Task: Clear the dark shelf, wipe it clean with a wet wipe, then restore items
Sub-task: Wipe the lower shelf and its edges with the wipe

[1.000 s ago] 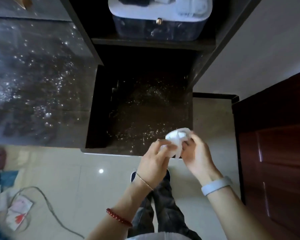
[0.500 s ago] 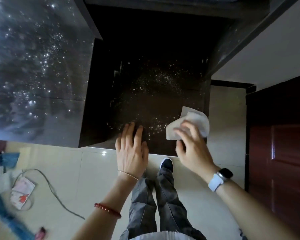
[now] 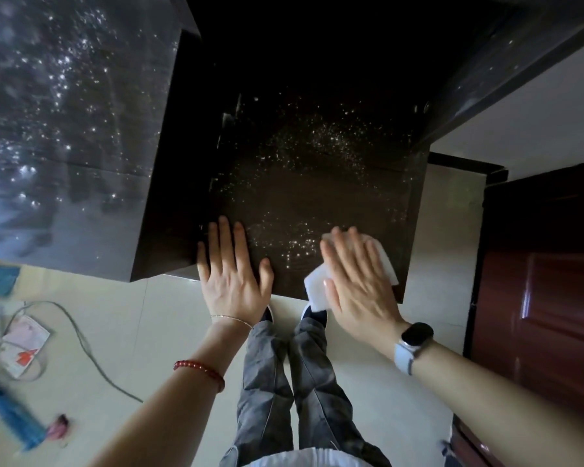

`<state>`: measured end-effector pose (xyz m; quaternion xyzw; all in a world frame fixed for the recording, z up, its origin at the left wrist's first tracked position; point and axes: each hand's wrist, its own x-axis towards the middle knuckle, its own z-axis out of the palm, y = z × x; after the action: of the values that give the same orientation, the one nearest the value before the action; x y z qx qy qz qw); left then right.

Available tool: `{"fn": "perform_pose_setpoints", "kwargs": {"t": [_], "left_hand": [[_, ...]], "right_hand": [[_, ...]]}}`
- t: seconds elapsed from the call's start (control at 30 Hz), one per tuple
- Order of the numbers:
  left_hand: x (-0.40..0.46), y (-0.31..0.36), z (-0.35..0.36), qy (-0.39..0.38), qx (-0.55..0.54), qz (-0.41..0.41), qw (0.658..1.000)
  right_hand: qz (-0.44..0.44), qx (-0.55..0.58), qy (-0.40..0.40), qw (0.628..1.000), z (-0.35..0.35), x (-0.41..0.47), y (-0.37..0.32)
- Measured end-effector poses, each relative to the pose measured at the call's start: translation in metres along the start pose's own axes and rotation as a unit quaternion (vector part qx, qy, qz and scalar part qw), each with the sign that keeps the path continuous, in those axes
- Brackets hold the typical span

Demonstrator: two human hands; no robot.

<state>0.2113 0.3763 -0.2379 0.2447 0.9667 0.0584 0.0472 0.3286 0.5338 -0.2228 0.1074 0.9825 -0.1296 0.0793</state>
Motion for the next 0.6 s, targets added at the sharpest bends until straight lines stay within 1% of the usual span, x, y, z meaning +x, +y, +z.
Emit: {"fn": "perform_pose_setpoints", "kwargs": {"t": [0.03,0.07,0.1,0.13,0.17,0.2,0.23,0.27,0.3,0.33,0.4,0.43,0.47,0.5,0.53,0.6], "left_hand": [[0.000,0.000,0.000,0.000,0.003,0.001,1.000],[0.001,0.000,-0.001,-0.001,0.004,0.002,1.000],[0.001,0.000,-0.001,-0.003,0.005,0.001,1.000],[0.001,0.000,-0.001,-0.005,0.006,0.000,1.000],[0.001,0.001,-0.001,-0.006,0.007,-0.002,1.000],[0.000,0.001,-0.001,-0.008,0.007,-0.003,1.000],[0.000,0.001,0.000,-0.008,0.006,-0.004,1.000],[0.001,0.002,-0.001,-0.007,0.004,-0.006,1.000],[0.001,0.002,-0.001,-0.007,0.002,-0.008,1.000],[0.001,0.002,-0.002,-0.010,0.001,-0.009,1.000],[0.001,0.002,-0.005,-0.015,0.001,-0.012,1.000],[0.001,0.003,-0.006,-0.019,0.002,-0.012,1.000],[0.002,0.004,-0.008,-0.024,0.002,-0.011,1.000],[0.002,0.005,-0.010,-0.027,0.001,-0.011,1.000],[0.003,0.005,-0.011,-0.029,-0.002,-0.014,0.999],[0.006,0.008,-0.017,-0.030,-0.016,-0.022,0.999]], "right_hand": [[-0.062,-0.010,-0.027,0.998,-0.003,-0.007,0.005],[-0.088,-0.019,-0.037,0.995,-0.009,-0.006,0.016],[-0.069,-0.023,-0.032,0.997,-0.014,-0.001,0.027],[-0.012,-0.018,-0.019,1.000,-0.020,0.011,0.038],[0.075,-0.007,-0.006,0.997,-0.025,0.029,0.049],[0.162,0.010,0.011,0.987,-0.029,0.047,0.058],[0.226,0.030,0.027,0.973,-0.033,0.062,0.060],[0.258,0.040,0.037,0.965,-0.033,0.070,0.055],[0.255,0.044,0.040,0.965,-0.031,0.070,0.044],[0.210,0.048,0.038,0.976,-0.025,0.061,0.029],[0.057,0.058,0.016,0.997,-0.009,0.025,-0.001],[-0.018,0.057,0.007,0.998,-0.005,0.005,-0.005],[-0.060,0.060,-0.006,0.996,-0.004,-0.006,0.000],[-0.066,0.074,-0.010,0.995,-0.007,-0.007,0.012],[-0.036,0.088,0.001,0.995,-0.012,0.000,0.024],[0.080,0.102,0.038,0.991,-0.028,0.025,0.046]]}}
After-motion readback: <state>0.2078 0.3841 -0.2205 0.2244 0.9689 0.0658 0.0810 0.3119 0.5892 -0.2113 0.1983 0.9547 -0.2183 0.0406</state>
